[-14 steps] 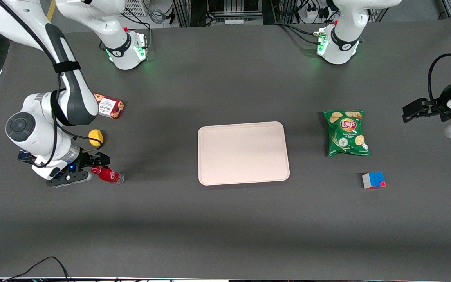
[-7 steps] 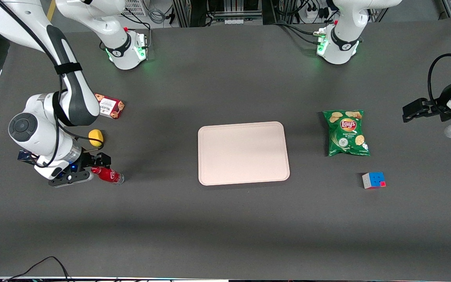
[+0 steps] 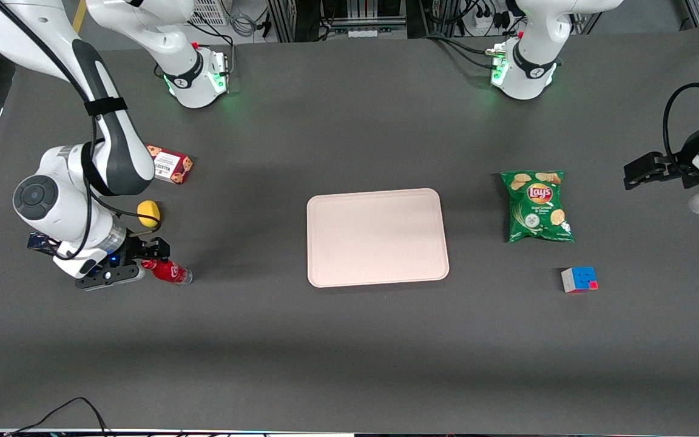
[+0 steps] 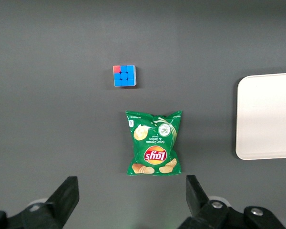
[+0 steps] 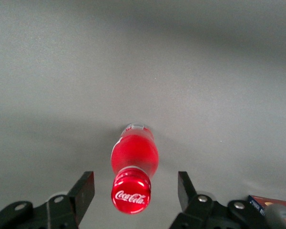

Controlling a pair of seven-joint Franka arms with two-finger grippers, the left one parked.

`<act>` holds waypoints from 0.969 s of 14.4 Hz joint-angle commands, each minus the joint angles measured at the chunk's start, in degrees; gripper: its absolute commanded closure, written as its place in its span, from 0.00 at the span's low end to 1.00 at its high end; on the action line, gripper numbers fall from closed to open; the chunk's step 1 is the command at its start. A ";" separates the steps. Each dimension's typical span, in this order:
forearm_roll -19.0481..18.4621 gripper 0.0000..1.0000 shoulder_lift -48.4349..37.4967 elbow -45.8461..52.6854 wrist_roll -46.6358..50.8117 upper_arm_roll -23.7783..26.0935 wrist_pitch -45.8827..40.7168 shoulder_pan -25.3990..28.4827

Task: Place coke bottle on tray
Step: 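Close the right gripper around the bottle's neck, then lift the bottle with the right gripper and swing it toward the tray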

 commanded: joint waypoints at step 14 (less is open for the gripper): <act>1.87 1.00 -4.05 1.92 -1.44 0.07 -5.00 0.19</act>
